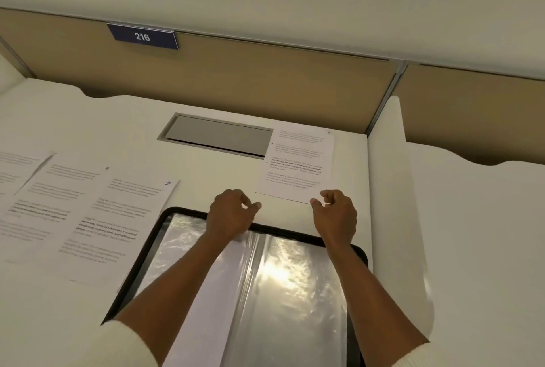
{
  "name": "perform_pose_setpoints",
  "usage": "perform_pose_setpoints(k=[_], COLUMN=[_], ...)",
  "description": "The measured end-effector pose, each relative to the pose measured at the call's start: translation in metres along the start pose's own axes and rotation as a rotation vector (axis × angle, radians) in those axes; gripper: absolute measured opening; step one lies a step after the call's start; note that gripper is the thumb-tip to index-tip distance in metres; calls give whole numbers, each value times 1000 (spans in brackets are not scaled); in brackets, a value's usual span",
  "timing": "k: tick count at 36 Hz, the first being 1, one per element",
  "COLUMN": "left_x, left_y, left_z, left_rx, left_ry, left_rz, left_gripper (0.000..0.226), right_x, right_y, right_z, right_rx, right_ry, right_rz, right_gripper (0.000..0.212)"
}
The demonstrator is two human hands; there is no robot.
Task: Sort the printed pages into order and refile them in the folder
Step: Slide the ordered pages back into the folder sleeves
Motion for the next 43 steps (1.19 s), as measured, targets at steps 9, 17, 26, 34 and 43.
perform_pose_setpoints(k=[9, 17, 26, 34, 43], left_x=[-102, -147, -159, -151, -130], left_y=[27, 41, 44, 39, 22], left_z=[45, 64, 64, 49, 37], left_rx=[124, 277, 393, 377, 729], left_ry=[-177, -313, -400, -428, -462], left_rz=[-31, 26, -49, -49, -299], left_gripper=[42, 30, 36, 42, 35], right_x=[-56, -73, -80, -69, -39], right_y=[25, 39, 43, 41, 15], right_z=[-2, -8, -4, 4, -3], right_rx=[254, 360, -24, -639, -819], right_ry=[85, 147, 291, 489, 439], right_rz=[-12, -49, -61, -39, -156], right_gripper=[64, 69, 71, 57, 57])
Point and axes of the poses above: each hand's wrist, its own x-axis away from the middle knuckle, its own y-axis out of the palm, z = x × y, the point moved 2 cm from there along -x, towards the middle knuckle, and after that the axes turned 1 degree about -x, right-handed, at the moved point
